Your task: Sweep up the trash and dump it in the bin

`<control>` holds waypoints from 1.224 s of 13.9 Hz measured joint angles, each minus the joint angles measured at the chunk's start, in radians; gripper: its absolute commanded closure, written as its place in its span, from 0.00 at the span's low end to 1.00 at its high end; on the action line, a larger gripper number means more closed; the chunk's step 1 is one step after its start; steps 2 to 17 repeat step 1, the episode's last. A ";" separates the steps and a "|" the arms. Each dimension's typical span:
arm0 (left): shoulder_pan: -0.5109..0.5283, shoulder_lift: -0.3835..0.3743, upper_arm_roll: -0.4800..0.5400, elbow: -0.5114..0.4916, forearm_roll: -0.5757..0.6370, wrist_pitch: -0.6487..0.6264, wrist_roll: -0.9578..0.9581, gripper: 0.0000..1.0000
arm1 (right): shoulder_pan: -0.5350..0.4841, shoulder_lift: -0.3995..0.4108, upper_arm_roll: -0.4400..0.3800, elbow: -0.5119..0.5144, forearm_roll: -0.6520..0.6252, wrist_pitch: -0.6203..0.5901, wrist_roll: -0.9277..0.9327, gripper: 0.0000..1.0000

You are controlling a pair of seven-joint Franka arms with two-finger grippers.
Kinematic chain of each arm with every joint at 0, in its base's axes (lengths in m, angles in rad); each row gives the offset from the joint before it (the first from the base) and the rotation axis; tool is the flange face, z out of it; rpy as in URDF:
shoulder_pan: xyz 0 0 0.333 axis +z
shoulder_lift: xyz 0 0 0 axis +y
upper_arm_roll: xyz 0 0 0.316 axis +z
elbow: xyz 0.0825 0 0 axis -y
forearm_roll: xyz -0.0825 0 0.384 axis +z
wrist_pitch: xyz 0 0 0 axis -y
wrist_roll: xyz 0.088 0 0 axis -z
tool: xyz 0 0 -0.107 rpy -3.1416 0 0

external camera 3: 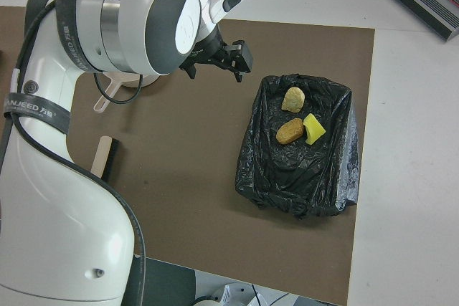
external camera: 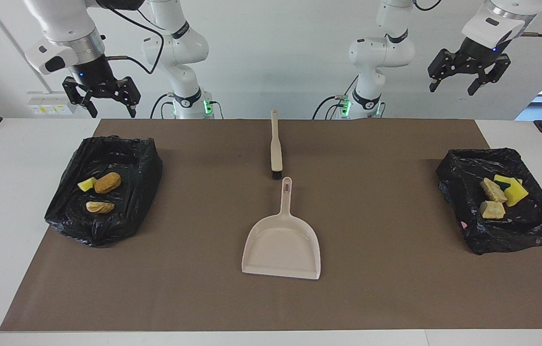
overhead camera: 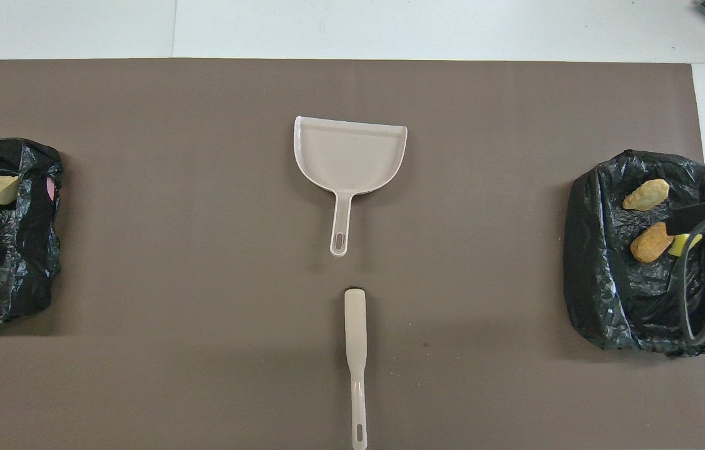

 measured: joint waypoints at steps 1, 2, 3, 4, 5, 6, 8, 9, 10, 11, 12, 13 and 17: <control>0.000 0.000 0.001 -0.001 0.000 0.000 0.000 0.00 | 0.000 0.000 0.000 0.000 0.000 0.000 0.000 0.00; 0.000 0.000 0.001 -0.001 0.000 0.000 0.000 0.00 | 0.000 0.000 0.000 0.000 0.000 0.000 0.000 0.00; 0.000 0.000 0.001 -0.001 0.000 0.000 0.000 0.00 | 0.000 0.000 0.000 0.000 0.000 0.000 0.000 0.00; 0.000 0.000 0.001 -0.001 0.000 0.000 0.000 0.00 | 0.000 0.000 0.000 0.000 0.000 0.000 0.000 0.00; 0.000 0.000 0.001 -0.001 0.000 0.000 0.000 0.00 | 0.000 0.000 0.000 0.000 0.000 0.000 0.000 0.00; 0.000 0.000 0.001 -0.001 0.000 0.000 0.000 0.00 | 0.000 0.000 0.000 0.000 0.000 0.000 0.000 0.00; 0.000 0.000 0.001 -0.001 0.000 0.000 0.000 0.00 | 0.000 0.000 0.000 0.000 0.000 0.000 0.000 0.00; 0.000 0.000 0.001 -0.001 0.000 0.000 0.000 0.00 | 0.000 0.000 0.000 0.000 0.000 0.000 0.000 0.00; 0.000 0.000 0.001 -0.001 0.000 0.000 0.000 0.00 | 0.000 0.000 0.000 0.000 0.000 0.000 0.000 0.00; 0.000 0.000 0.001 -0.001 0.000 0.000 0.000 0.00 | 0.000 0.000 0.000 0.000 0.000 0.000 0.000 0.00; 0.000 0.000 0.001 -0.001 0.000 0.000 0.000 0.00 | 0.000 0.000 0.000 0.000 0.000 0.000 0.000 0.00; 0.000 0.000 0.001 -0.001 0.000 0.000 0.000 0.00 | 0.000 0.000 0.000 0.000 0.000 0.000 0.000 0.00; 0.000 0.000 0.001 -0.001 0.000 0.000 0.000 0.00 | 0.000 0.000 0.000 0.000 0.000 0.000 0.000 0.00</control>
